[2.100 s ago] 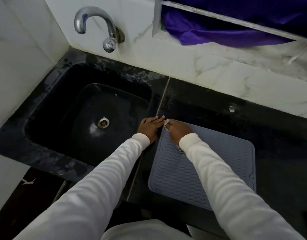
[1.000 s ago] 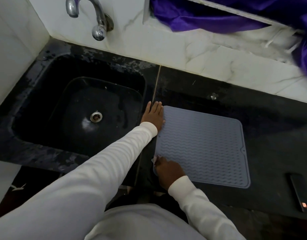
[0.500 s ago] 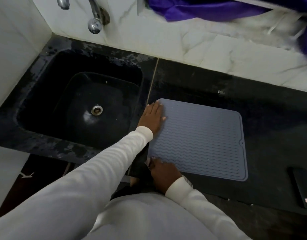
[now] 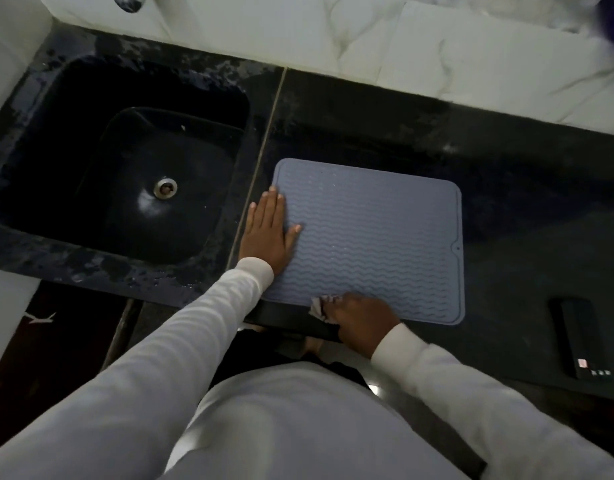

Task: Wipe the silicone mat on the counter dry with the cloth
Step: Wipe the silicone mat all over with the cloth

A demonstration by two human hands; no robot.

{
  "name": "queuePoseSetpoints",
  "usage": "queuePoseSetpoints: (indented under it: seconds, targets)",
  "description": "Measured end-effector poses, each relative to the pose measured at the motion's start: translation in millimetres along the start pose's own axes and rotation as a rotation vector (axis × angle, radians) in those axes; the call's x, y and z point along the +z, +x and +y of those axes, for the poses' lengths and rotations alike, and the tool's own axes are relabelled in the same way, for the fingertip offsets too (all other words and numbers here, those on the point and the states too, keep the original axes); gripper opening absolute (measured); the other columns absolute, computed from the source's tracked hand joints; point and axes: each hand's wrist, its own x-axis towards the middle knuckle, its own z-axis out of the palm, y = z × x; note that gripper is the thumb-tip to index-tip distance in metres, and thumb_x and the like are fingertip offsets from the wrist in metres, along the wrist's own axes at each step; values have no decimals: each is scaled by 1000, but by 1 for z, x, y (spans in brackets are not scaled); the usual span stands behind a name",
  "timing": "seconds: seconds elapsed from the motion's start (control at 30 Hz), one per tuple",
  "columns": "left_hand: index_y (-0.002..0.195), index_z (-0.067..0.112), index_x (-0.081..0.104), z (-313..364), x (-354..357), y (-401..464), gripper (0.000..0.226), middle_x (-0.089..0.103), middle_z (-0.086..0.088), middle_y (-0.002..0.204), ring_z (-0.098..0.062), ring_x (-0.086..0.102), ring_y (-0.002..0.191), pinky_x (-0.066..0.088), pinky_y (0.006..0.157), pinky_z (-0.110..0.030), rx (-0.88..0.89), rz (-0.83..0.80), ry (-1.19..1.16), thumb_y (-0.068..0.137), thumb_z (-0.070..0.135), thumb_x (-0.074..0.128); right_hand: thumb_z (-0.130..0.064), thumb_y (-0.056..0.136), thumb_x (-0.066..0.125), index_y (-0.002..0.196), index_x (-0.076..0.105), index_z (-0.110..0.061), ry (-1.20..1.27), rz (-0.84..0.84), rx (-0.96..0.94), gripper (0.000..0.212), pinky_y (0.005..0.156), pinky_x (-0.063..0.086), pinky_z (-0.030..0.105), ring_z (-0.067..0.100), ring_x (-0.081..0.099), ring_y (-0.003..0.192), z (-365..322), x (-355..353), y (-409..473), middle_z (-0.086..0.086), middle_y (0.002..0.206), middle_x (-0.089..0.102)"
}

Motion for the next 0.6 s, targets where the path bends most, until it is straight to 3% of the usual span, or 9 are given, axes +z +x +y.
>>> queuePoseSetpoints:
  seconds: [0.07, 0.13, 0.27, 0.6]
  targets:
    - [156, 11, 9, -1, 1, 0, 72, 2, -7, 164, -19, -1, 150, -5, 122, -38, 9, 16, 12, 101, 54, 26, -15, 76, 64, 123, 61, -21, 49, -66, 99, 47, 68, 49, 31, 30, 64, 95, 19, 4, -12, 12, 109, 65]
    - [156, 11, 9, -1, 3, 0, 71, 3, -7, 164, -19, 0, 150, -3, 122, -38, 9, 21, 23, 101, 54, 25, -16, 81, 55, 129, 55, -30, 83, -44, 133, 50, 75, 49, 30, 27, 61, 103, 39, 13, -24, 6, 119, 62]
    - [156, 11, 8, 0, 3, -1, 70, 3, -7, 164, -19, 1, 150, -2, 122, -39, 13, 38, 45, 101, 53, 23, -24, 81, 57, 132, 50, -40, 152, -50, 209, 54, 84, 51, 33, 22, 60, 108, 66, 20, -50, -1, 126, 60]
    - [156, 11, 11, 5, 1, -3, 71, 4, -7, 164, -20, 3, 150, -2, 122, -39, 7, 51, 36, 100, 55, 22, -29, 88, 59, 133, 47, -43, 300, -88, 484, 49, 91, 50, 34, 17, 60, 110, 128, 24, -125, -9, 129, 59]
